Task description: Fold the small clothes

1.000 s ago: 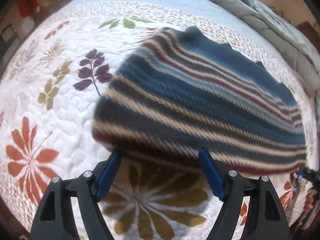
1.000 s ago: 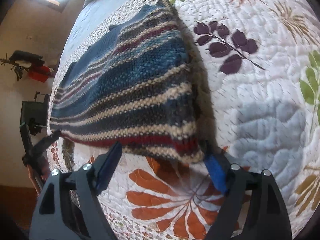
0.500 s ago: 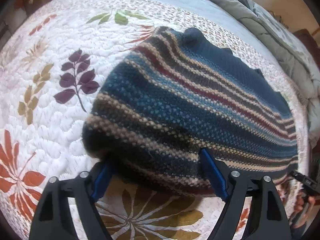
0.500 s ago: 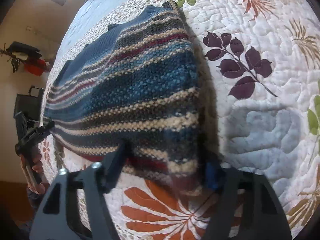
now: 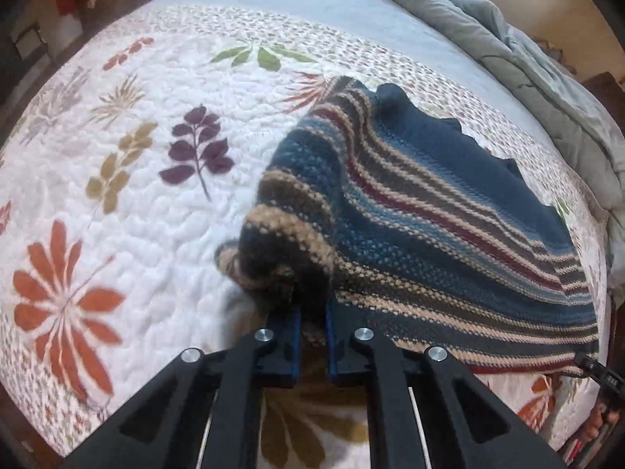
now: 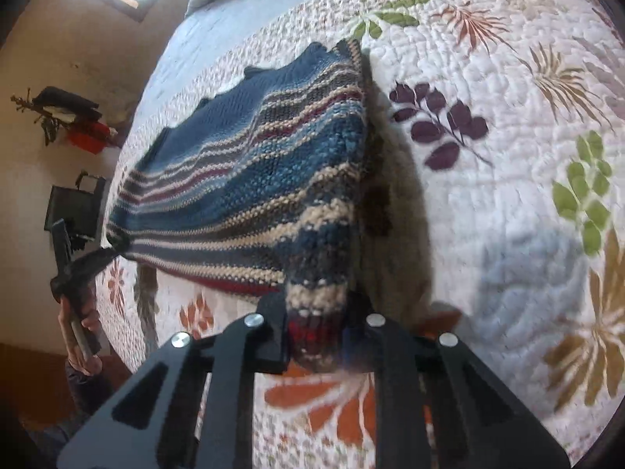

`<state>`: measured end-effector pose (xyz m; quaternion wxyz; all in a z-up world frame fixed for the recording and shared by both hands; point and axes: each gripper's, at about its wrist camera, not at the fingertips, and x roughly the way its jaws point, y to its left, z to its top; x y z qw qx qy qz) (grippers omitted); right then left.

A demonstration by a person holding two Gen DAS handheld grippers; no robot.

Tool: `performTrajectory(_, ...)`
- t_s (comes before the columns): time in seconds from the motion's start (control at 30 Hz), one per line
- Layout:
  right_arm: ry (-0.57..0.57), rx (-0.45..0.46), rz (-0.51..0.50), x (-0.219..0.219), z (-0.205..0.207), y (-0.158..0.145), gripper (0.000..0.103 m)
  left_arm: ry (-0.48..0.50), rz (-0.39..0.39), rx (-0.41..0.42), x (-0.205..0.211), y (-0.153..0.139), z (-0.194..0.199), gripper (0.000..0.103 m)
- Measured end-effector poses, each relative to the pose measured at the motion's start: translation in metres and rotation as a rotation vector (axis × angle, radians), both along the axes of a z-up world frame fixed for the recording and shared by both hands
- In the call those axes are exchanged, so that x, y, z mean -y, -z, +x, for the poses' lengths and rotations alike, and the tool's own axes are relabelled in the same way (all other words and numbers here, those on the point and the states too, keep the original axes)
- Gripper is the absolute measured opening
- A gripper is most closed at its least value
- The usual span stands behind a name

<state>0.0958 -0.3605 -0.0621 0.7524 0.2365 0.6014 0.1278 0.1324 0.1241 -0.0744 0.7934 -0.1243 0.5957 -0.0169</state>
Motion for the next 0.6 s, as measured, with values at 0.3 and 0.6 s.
performTrajectory(0.3,0.011,-0.077,-0.011,0.025,-0.077,-0.013,0.016,0.085,-0.032,-0.067,0.008,-0.004,-0.076,0.01)
performTrajectory(0.6,0.023,-0.192,-0.034,0.028,-0.088,0.037,0.019,0.103,0.054,-0.058,0.02,0.011,-0.086,0.014)
